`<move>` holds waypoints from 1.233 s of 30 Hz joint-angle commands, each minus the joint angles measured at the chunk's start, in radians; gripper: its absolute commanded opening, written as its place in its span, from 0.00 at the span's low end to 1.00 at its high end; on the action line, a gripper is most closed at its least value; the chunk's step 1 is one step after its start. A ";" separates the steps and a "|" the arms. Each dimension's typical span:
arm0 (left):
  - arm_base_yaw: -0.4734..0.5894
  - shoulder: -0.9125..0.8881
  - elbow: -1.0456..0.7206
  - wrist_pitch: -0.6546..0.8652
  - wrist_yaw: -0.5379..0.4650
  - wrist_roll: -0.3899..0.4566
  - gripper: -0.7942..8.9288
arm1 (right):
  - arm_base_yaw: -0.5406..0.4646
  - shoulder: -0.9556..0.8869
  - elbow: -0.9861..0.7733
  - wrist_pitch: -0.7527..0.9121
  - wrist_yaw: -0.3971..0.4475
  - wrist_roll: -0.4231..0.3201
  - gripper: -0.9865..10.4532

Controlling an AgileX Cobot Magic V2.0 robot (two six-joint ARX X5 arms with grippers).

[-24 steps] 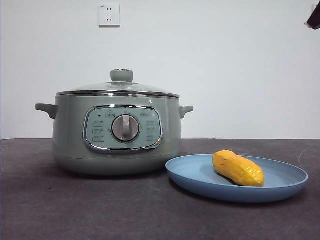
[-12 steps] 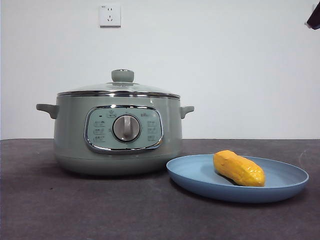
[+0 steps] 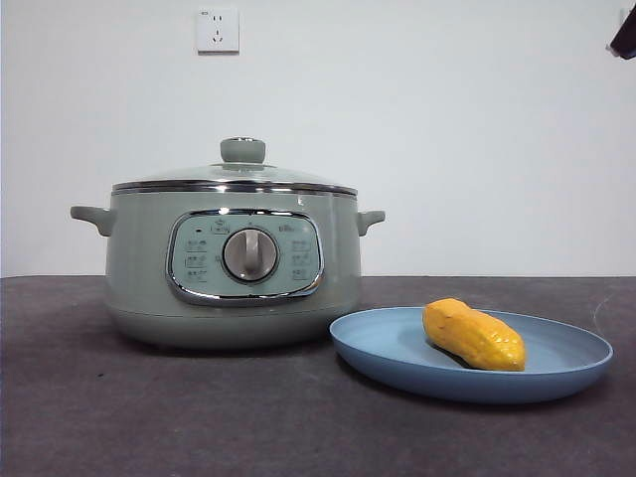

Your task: Take the corn out from the steamer,put the corn on the plate,close the lid

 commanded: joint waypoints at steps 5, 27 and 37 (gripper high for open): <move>0.041 -0.241 -0.335 0.027 -0.105 -0.031 0.08 | 0.001 0.000 -0.008 0.001 0.000 -0.005 0.09; 0.058 -0.537 -0.814 0.035 -0.256 -0.274 0.08 | 0.001 0.000 -0.008 0.001 0.001 -0.005 0.09; 0.061 -0.537 -0.814 0.022 -0.270 -0.278 0.08 | 0.001 0.000 -0.008 0.001 0.001 -0.005 0.09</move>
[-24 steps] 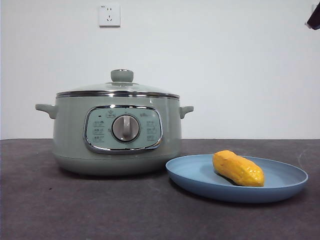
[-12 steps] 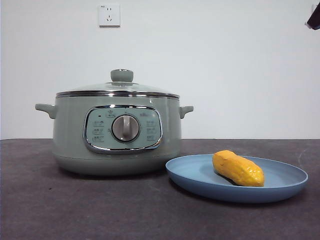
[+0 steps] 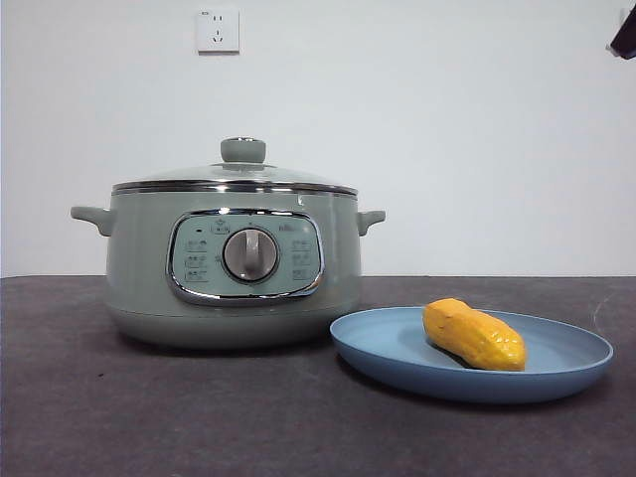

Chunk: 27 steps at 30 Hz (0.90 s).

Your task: Take the corn out from the steamer,put the corn on the plate,close the lid

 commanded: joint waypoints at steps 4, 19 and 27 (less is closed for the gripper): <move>0.005 -0.003 -0.014 0.004 -0.003 -0.007 0.08 | 0.001 0.000 -0.008 0.002 0.000 -0.005 0.09; 0.005 -0.003 -0.014 0.004 -0.003 -0.007 0.08 | 0.001 0.000 -0.008 0.002 0.001 -0.005 0.09; 0.005 -0.003 -0.014 0.004 -0.003 -0.007 0.08 | -0.072 -0.052 -0.017 0.148 0.047 -0.106 0.09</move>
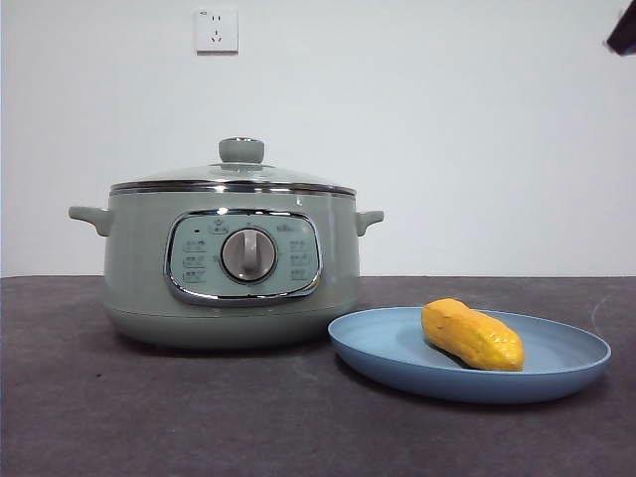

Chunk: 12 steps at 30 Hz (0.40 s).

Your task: Take the corn out from the steamer,put the corn on the plate,close the lid

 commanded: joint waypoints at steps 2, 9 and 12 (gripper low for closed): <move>0.003 -0.003 -0.014 0.004 -0.002 -0.006 0.08 | -0.086 -0.076 -0.033 0.138 -0.021 -0.037 0.09; 0.003 -0.003 -0.014 0.004 -0.002 -0.006 0.08 | -0.237 -0.254 -0.230 0.460 -0.023 -0.043 0.09; 0.003 -0.003 -0.014 0.004 -0.002 -0.006 0.08 | -0.277 -0.333 -0.362 0.601 -0.021 -0.040 0.09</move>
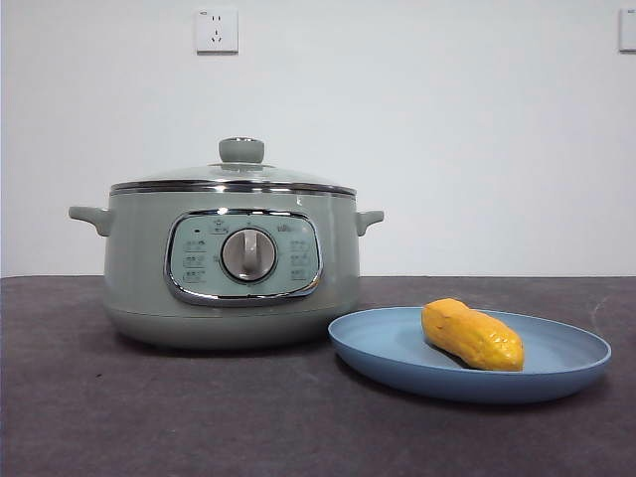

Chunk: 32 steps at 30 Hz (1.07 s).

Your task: Take the corn out from the steamer,put the corn on the plate,close the lid

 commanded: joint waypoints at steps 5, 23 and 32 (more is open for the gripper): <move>0.003 -0.003 -0.014 0.004 -0.002 -0.006 0.08 | -0.050 -0.152 -0.286 0.252 0.006 -0.007 0.09; 0.003 -0.003 -0.014 0.004 -0.002 -0.006 0.08 | -0.053 -0.318 -0.480 0.174 0.084 0.055 0.09; 0.003 -0.003 -0.014 0.004 -0.002 -0.006 0.08 | -0.053 -0.318 -0.480 0.036 0.079 0.068 0.09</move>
